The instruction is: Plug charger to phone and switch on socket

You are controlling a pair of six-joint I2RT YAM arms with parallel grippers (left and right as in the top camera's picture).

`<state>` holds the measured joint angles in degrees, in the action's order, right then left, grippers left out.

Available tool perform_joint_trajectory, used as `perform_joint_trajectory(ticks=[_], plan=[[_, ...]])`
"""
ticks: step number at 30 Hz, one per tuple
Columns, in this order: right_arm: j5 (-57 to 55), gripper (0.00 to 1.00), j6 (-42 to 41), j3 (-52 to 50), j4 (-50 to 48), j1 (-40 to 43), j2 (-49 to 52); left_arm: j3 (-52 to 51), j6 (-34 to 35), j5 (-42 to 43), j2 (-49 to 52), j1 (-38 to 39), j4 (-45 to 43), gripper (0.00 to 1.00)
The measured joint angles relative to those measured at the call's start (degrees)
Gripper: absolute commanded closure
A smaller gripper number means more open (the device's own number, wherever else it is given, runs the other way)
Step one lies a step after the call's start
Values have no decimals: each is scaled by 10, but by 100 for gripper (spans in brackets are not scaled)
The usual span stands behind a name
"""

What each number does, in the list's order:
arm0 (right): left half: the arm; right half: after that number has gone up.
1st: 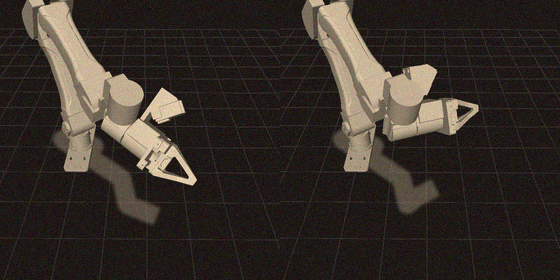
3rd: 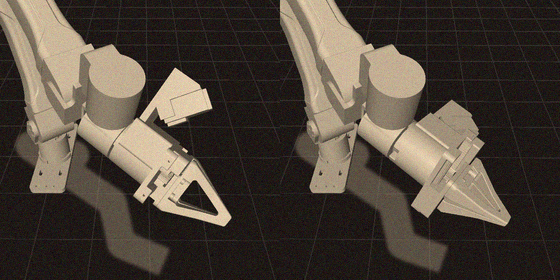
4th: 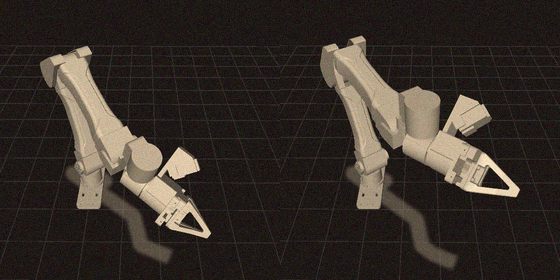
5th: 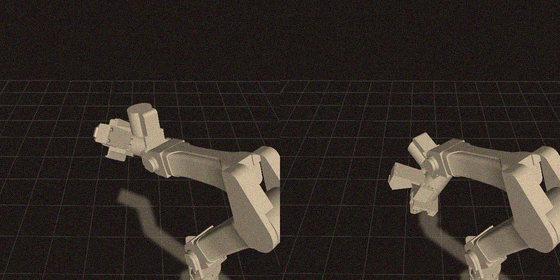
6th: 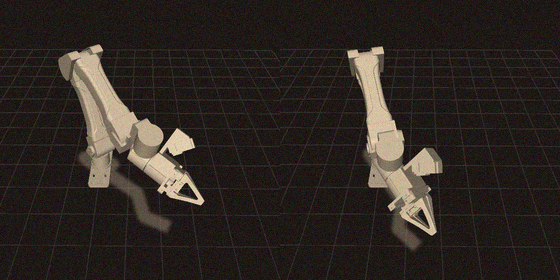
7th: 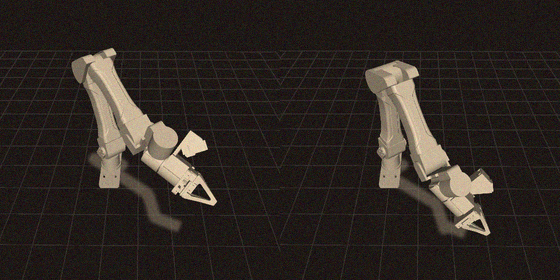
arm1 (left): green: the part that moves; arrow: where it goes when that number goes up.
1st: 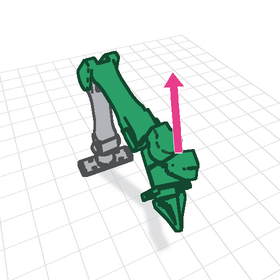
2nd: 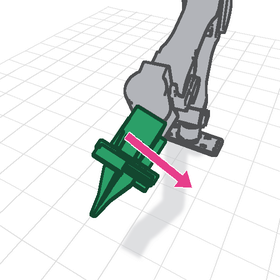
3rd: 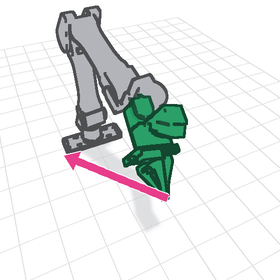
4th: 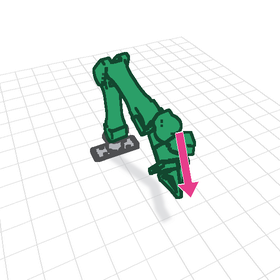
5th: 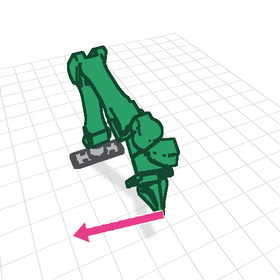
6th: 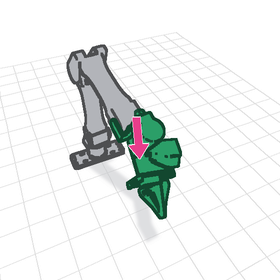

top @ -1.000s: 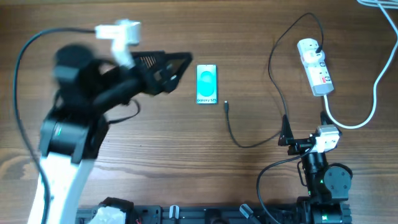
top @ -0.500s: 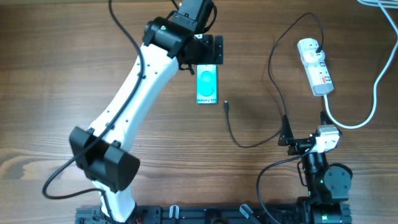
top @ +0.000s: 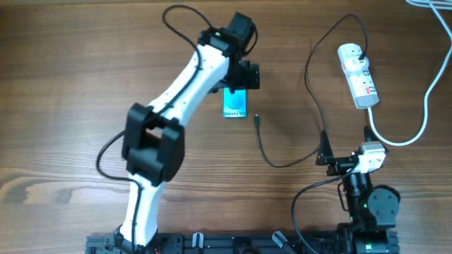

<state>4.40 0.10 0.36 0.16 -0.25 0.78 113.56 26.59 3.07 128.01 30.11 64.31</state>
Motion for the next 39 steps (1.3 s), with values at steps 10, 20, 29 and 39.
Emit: perform_joint_trajectory(ticks=[10, 20, 29, 39], plan=[[0, 0, 0, 0, 0, 0, 0, 0, 3, -9, 33, 7, -41, 0], [0, 0, 0, 0, 0, 0, 0, 0, 5, -63, 74, 7, -45, 0], [0, 0, 0, 0, 0, 0, 0, 0, 2, -51, 74, 9, -50, 0], [0, 0, 0, 0, 0, 0, 0, 0, 0, -51, 75, 10, -52, 0]])
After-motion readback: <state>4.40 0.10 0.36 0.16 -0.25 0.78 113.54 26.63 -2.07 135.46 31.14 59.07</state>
